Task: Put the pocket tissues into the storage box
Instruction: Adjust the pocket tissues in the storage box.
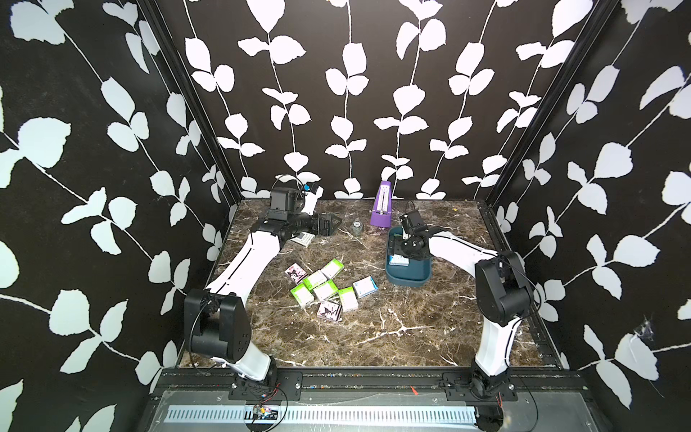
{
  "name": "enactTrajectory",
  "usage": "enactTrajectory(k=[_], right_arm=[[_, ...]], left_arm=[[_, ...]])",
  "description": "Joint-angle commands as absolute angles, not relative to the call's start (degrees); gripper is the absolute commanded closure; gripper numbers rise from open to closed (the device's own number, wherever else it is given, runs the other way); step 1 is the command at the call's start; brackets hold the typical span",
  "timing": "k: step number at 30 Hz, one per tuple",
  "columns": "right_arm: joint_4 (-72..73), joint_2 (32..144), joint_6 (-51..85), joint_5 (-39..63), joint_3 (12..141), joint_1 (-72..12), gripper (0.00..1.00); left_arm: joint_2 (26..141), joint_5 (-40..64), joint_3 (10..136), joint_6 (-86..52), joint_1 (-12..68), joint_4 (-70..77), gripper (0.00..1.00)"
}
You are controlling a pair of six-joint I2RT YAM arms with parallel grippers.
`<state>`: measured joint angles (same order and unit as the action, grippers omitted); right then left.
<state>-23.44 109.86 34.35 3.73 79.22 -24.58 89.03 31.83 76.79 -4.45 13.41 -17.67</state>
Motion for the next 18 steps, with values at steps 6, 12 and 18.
enactTrajectory(k=[6,12,18], right_arm=[[-19.35,108.83,36.31,6.0,75.59,-23.3,0.17],[-21.98,105.97,34.11,2.82,74.52,-22.45,0.19],[-20.55,105.91,34.67,5.64,72.39,-21.05,0.34]], left_arm=[[86.82,31.57,76.28,-3.62,13.27,-18.28,0.01],[86.92,31.73,76.41,-3.72,13.27,-18.14,0.01],[87.01,31.9,76.29,-4.02,13.27,-18.02,0.01]])
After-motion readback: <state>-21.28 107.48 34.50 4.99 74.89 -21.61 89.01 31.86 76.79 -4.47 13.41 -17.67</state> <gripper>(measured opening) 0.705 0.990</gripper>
